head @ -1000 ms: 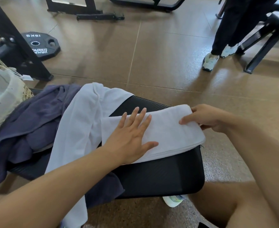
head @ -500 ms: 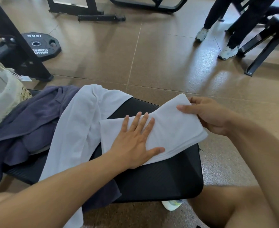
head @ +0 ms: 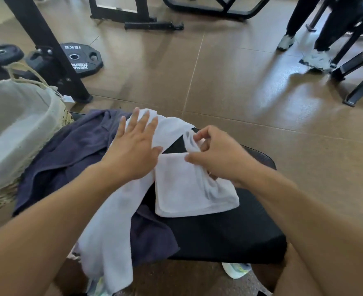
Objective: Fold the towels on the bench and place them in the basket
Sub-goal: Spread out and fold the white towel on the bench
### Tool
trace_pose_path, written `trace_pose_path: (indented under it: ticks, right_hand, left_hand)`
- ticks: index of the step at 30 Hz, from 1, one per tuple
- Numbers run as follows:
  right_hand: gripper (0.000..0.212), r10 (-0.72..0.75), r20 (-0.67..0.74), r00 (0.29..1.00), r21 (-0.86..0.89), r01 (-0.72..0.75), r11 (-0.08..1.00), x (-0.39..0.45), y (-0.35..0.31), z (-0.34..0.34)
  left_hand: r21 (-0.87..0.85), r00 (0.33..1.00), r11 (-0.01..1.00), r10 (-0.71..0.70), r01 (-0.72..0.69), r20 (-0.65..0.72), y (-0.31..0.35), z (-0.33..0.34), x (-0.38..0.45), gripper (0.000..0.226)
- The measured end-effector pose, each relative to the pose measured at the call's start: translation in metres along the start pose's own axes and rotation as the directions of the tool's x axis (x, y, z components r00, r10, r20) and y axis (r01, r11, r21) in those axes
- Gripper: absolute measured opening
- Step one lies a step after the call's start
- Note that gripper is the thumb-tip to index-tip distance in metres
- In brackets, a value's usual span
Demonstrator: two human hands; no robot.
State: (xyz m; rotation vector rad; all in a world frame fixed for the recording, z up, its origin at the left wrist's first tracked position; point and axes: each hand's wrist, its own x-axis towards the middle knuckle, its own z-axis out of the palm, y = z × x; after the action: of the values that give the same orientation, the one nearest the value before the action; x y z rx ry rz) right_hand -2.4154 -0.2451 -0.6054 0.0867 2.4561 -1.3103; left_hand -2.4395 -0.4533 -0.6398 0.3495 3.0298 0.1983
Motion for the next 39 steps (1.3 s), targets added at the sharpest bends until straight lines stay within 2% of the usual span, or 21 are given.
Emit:
trace_pose_path:
  ticks: [4,9,13,16,18,20,21,22,24,26,28,32,36,39]
  right_hand:
    - [0.04,-0.037,0.053,0.998,-0.176,0.045,0.983,0.003,-0.004,0.036]
    - [0.043,-0.057,0.057,0.997,-0.24,0.069,0.968,0.004,-0.008,0.063]
    - [0.048,-0.063,0.049,0.997,-0.267,0.074,0.961,0.009,-0.01,0.074]
    - [0.054,-0.056,0.095,0.994,-0.288,0.081,0.954,0.008,-0.01,0.08]
    - [0.055,-0.036,0.135,0.99,-0.24,0.068,0.968,0.004,-0.014,0.078]
    - [0.048,-0.044,0.126,0.991,-0.185,0.067,0.98,0.002,-0.018,0.068]
    - [0.041,-0.077,0.084,0.993,-0.222,0.094,0.971,0.003,-0.018,0.06]
    - [0.034,-0.128,0.02,0.992,-0.33,0.127,0.935,0.005,-0.017,0.051]
    - [0.031,-0.228,-0.095,0.969,-0.556,0.138,0.819,0.008,-0.009,0.033]
    - [0.037,-0.266,-0.085,0.96,-0.645,0.15,0.749,0.011,0.003,0.02]
    - [0.045,-0.265,0.016,0.964,-0.7,0.2,0.686,0.013,0.016,0.015]
    - [0.06,-0.23,0.167,0.959,-0.764,0.273,0.585,0.009,0.034,0.03]
    - [0.092,-0.22,0.157,0.963,-0.806,0.253,0.536,0.002,0.049,0.051]
    - [0.097,-0.263,0.116,0.958,-0.792,0.249,0.557,0.003,0.064,0.057]
  left_hand:
    - [0.007,0.999,0.999,-0.031,0.031,0.03,-0.018,0.0,-0.009,0.073]
    - [0.004,0.997,0.998,-0.061,0.061,0.05,-0.029,0.001,-0.014,0.076]
    - [-0.013,0.998,0.999,-0.044,0.045,0.054,-0.031,-0.001,-0.018,0.076]
    - [-0.019,0.998,1.0,-0.02,0.021,0.056,-0.03,-0.001,-0.021,0.075]
    - [-0.024,0.999,1.0,0.001,0.001,0.054,-0.029,0.0,-0.023,0.074]
    - [-0.038,0.999,0.999,0.025,-0.024,0.047,-0.027,0.001,-0.025,0.071]
    - [-0.048,0.998,0.998,0.046,-0.044,0.045,-0.025,0.001,-0.026,0.069]
    - [-0.059,0.996,0.996,0.073,-0.07,0.048,-0.021,0.003,-0.027,0.068]
    - [-0.086,0.987,0.987,0.145,-0.139,0.068,-0.008,0.006,-0.03,0.068]
    - [-0.105,0.967,0.97,0.229,-0.217,0.111,0.004,0.011,-0.035,0.079]
    - [-0.058,0.941,0.957,0.289,-0.283,0.175,0.012,0.016,-0.038,0.099]
    - [0.128,0.93,0.943,0.27,-0.308,0.248,0.011,0.025,-0.038,0.122]
    - [0.191,0.931,0.932,0.252,-0.307,0.264,0.01,0.035,-0.037,0.134]
    - [0.195,0.928,0.93,0.256,-0.313,0.269,0.008,0.041,-0.037,0.139]
